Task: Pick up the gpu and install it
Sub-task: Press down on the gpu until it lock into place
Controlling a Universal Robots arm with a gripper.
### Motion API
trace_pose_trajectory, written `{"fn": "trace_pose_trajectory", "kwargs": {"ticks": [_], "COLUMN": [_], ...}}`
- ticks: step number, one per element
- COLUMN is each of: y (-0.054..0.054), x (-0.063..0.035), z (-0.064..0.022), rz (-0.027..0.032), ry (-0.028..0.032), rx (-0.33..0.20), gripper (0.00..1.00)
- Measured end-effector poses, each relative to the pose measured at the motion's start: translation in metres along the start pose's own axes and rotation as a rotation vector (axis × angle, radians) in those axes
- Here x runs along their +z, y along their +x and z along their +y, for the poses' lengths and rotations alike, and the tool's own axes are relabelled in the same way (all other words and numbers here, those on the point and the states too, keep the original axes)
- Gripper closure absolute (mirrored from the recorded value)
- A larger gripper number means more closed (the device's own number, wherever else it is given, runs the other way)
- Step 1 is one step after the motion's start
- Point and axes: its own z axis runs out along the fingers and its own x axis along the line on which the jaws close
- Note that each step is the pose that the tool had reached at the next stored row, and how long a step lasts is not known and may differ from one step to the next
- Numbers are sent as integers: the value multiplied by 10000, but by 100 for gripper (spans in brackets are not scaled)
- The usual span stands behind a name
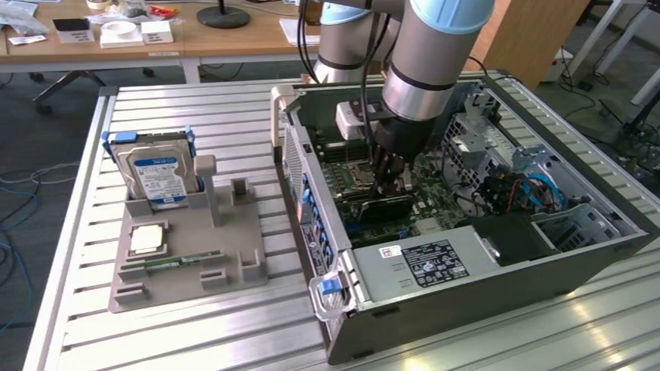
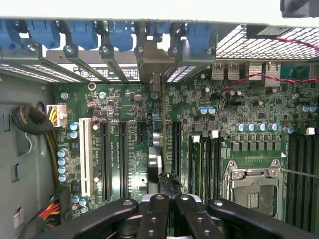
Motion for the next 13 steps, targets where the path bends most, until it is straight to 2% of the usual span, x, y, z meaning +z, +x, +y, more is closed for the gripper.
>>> {"fn": "trace_pose_trajectory", "kwargs": {"ticks": [13], "y": [-20], "x": [-320], "z": [-2], "rz": [1], "ry": [0], "rx": [-2], "gripper": [89]}}
